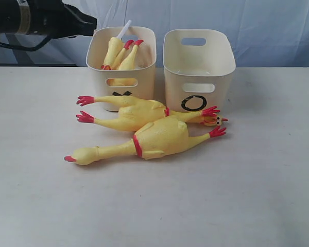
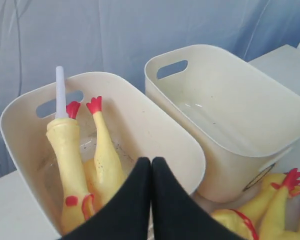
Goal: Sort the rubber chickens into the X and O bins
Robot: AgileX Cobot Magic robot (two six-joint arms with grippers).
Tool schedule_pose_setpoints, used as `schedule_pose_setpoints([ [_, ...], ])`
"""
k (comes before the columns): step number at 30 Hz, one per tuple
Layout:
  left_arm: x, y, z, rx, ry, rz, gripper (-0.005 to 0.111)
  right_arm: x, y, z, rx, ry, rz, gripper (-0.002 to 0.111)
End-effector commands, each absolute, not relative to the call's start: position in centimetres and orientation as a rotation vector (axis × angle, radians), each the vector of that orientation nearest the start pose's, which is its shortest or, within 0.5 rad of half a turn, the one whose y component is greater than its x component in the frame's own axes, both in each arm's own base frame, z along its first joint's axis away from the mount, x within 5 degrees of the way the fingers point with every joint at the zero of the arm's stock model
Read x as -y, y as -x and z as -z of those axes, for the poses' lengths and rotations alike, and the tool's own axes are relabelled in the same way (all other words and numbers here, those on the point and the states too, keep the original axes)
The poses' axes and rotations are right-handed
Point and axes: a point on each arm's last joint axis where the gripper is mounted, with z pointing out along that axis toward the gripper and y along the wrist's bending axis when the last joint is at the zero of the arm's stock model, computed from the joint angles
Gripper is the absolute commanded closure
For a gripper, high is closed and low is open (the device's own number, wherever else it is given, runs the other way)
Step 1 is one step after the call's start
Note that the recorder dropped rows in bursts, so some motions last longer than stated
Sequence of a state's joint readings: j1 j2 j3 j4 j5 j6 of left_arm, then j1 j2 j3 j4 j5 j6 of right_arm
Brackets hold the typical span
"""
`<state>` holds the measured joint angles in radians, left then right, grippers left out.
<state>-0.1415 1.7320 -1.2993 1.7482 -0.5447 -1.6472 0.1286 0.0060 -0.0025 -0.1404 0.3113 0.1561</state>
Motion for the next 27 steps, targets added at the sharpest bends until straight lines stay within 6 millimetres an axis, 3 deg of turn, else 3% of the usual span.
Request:
schedule_pose_setpoints([
  [1,9.5,-34.1,-32.4,-1.851,-0.613,0.536,0.106,-0.3,-5.4,-18.6,-1.785,0.070,-0.071,0.108],
  [7,8.3,-27.6,-35.0,-1.771,-0.591,0.475,0.106,-0.3,-5.4,-18.6,-1.785,0.070,-0.071,0.108],
  [11,7.5,-23.3,-35.6,-1.719,-0.575,0.441,0.106,-0.3,-5.4,-18.6,-1.785,0.070,-0.071,0.108],
  [22,4.8,-13.1,-35.0,-1.548,-0.452,0.280,0.106,-0.3,-5.4,-18.6,-1.785,0.070,-0.071,0.108],
  [27,4.5,-9.7,-34.8,-1.464,-0.438,0.313,0.106,-0.3,-5.4,-18.6,-1.785,0.070,-0.071,0.108],
])
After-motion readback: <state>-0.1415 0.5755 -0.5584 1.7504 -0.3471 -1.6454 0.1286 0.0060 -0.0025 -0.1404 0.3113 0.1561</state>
